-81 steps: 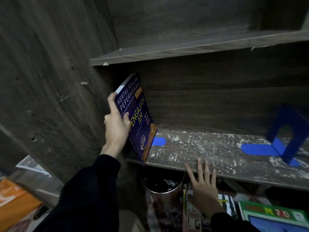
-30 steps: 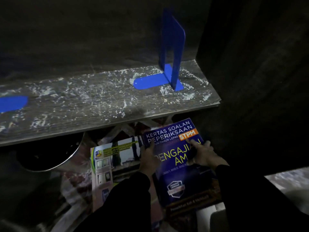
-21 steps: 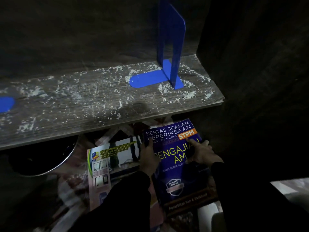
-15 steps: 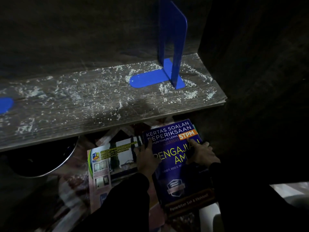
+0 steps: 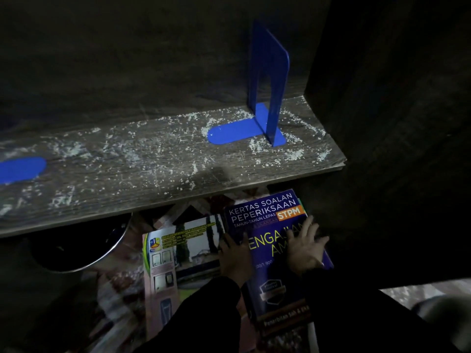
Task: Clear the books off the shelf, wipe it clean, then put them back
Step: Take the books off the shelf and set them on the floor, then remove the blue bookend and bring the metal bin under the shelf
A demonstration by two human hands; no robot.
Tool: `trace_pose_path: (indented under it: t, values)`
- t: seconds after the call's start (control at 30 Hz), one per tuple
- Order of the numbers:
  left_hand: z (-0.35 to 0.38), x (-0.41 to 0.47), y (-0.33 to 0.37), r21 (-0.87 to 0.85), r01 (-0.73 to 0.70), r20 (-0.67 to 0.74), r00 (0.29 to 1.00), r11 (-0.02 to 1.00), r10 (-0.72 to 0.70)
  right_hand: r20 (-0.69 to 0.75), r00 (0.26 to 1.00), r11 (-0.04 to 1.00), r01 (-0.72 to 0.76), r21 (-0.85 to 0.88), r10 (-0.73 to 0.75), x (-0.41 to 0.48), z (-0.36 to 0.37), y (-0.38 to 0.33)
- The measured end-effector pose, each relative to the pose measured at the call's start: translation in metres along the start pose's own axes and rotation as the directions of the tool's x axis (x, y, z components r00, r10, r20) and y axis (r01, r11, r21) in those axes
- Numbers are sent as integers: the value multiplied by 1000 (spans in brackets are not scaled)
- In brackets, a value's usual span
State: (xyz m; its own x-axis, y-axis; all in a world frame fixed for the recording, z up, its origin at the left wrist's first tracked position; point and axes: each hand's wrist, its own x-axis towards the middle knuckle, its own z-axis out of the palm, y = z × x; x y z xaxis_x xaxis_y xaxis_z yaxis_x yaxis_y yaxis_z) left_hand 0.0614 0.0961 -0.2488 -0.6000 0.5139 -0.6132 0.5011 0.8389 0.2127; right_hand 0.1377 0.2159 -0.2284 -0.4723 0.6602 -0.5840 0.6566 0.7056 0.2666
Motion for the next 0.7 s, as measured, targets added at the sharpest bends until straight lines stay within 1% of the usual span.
trace_pose_path:
  t: [0.03,0.1,0.17,0.23,0.3,0.33,0.37,0.4,0.43,0.47,0.5,0.57,0.6,0.63,0.7]
  values:
    - [-3,-6,0,-28,-13,29,999,1000,14,18,1000,1000,20,9,-20,-6,-1,0]
    - [-12,-18,-3,-181,-23,78,996,983,38,26,997,991,73,111,-76,-21,-12,2]
    - [-25,-32,-7,-336,-54,125,987,940,102,-40,987,954,158,254,-153,-38,-37,4]
    - [-45,-50,-11,-453,-146,58,980,880,193,-174,970,898,227,378,-172,-57,-75,8]
    - [-72,-69,-16,-546,-252,-102,967,799,235,-368,927,835,261,485,-77,-74,-117,15]
    - [-86,-76,-18,-549,-315,-204,949,774,241,-486,874,776,305,552,2,-82,-137,18]
    - [-102,-84,-22,-534,-372,-303,923,759,238,-609,788,695,386,607,94,-88,-158,22]
    - [-118,-93,-25,-525,-424,-391,890,738,233,-706,680,610,479,631,197,-92,-177,26]
    - [-136,-102,-28,-512,-466,-465,857,722,223,-753,596,547,546,635,279,-91,-195,29]
    - [-154,-111,-30,-484,-489,-522,827,726,209,-760,568,512,572,640,316,-89,-213,31]
    - [-170,-118,-33,-442,-488,-559,806,753,195,-745,597,504,565,653,297,-84,-228,32]
    - [-197,-126,-39,-309,-417,-581,795,855,178,-688,705,555,507,659,174,-72,-249,32]
    - [-205,-127,-44,-205,-368,-569,799,907,195,-672,731,583,496,643,118,-66,-254,31]
    - [-211,-126,-48,-89,-315,-543,811,945,219,-671,738,604,503,618,72,-63,-257,30]
    - [-214,-120,-59,102,-218,-479,845,971,240,-681,732,635,523,568,5,-59,-258,28]
